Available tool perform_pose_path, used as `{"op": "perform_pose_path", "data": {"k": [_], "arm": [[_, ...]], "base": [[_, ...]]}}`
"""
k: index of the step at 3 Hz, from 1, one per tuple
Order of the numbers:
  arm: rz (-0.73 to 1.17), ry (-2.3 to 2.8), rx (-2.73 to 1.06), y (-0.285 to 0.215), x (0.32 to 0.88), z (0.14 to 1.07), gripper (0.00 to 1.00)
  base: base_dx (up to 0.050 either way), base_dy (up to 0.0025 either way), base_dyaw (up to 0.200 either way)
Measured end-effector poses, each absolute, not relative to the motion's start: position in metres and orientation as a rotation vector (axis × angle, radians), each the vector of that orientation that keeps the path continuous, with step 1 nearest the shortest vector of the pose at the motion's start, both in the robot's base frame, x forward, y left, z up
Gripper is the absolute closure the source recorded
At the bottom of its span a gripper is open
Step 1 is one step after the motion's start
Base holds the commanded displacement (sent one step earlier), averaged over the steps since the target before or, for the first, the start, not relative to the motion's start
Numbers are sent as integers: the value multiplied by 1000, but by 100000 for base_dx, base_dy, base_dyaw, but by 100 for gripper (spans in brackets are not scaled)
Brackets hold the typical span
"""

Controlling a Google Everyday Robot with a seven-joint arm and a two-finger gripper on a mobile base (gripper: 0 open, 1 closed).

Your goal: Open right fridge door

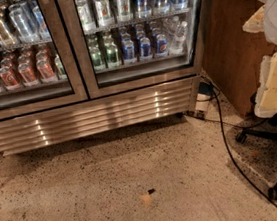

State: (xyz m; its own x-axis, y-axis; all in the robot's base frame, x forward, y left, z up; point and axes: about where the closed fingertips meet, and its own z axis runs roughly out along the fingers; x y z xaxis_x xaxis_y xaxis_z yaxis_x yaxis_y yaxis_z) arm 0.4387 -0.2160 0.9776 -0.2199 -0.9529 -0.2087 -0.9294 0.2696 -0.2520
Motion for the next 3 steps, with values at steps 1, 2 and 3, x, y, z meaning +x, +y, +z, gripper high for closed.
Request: {"op": "perform_pose_path", "data": {"k": [1,2,3], "arm": [[-104,2227,-1722,-216,439,978,0],[-103,2226,-1722,-216,439,978,0],[24,2167,-1723,-207,440,972,0]], "base": [[4800,0,0],[0,0,0],[0,0,0]]}}
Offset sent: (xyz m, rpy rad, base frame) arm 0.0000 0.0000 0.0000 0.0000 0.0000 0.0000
